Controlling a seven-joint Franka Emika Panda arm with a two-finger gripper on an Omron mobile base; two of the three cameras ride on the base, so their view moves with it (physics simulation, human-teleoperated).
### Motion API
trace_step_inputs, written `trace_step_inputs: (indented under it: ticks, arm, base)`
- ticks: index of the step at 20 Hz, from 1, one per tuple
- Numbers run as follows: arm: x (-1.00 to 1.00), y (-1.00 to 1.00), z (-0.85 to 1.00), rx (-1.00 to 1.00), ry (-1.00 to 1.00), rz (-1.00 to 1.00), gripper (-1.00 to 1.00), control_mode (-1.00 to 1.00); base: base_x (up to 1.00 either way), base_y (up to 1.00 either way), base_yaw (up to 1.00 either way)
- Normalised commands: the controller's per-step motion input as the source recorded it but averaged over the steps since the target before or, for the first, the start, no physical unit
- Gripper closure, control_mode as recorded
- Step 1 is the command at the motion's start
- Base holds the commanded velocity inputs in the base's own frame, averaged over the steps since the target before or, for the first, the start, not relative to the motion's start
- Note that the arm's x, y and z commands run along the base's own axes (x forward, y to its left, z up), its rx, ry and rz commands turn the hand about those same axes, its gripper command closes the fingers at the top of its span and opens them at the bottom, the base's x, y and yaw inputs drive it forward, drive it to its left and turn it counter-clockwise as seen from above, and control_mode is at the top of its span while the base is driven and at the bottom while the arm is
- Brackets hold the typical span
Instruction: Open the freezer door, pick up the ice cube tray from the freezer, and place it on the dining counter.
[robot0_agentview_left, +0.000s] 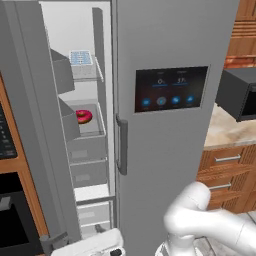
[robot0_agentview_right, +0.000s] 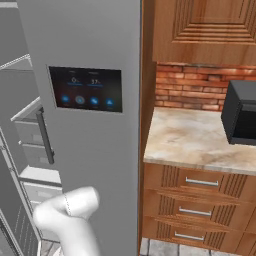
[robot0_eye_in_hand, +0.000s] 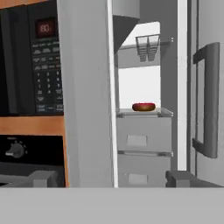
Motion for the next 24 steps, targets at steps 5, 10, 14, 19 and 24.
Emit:
trace_step_inputs:
  ticks: [5, 10, 14, 19, 24]
  arm:
    - [0.15, -0.57, 1.00, 0.11, 0.00, 0.02, -1.00, -1.00]
    - [0.45, -0.34, 0.75, 0.09, 0.00, 0.14, -1.00, -1.00]
    - [0.97, -0.02, 0.10, 0.12, 0.00, 0.38, -1.00, -1.00]
    - [0.64, 0.35, -0.30, 0.00, -0.01, 0.34, -1.00, -1.00]
    - [0.53, 0.57, -0.39, 0.00, -0.01, 0.32, -1.00, -1.00]
  base:
    - [0.00, 0.00, 0.00]
    - [0.00, 0.00, 0.00]
    - [0.00, 0.00, 0.00]
    - [0.00, 0.00, 0.00]
    - [0.00, 0.00, 0.00]
